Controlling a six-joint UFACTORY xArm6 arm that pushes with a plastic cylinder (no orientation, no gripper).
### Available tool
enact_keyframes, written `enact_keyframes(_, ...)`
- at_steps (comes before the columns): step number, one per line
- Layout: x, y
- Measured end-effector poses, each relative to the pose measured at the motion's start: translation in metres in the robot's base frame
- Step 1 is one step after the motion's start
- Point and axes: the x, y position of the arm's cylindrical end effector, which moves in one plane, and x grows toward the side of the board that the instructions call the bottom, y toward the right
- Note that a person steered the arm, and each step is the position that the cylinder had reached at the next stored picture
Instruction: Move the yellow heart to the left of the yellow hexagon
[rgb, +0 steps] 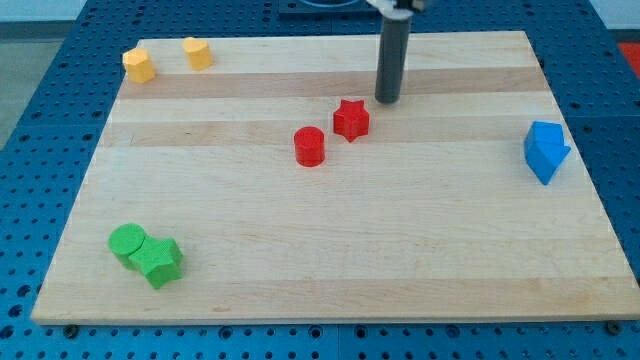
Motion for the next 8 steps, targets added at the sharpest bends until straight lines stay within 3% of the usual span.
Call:
enact_keyframes(1, -0.052, -0.038)
enact_keyframes(3, -0.079, -0.220)
enact_keyframes(5, -0.108, -0.298)
enact_keyframes(6, -0.093, -0.284)
enact_keyframes(7, -0.066, -0.218)
enact_keyframes(8, -0.075, -0.243)
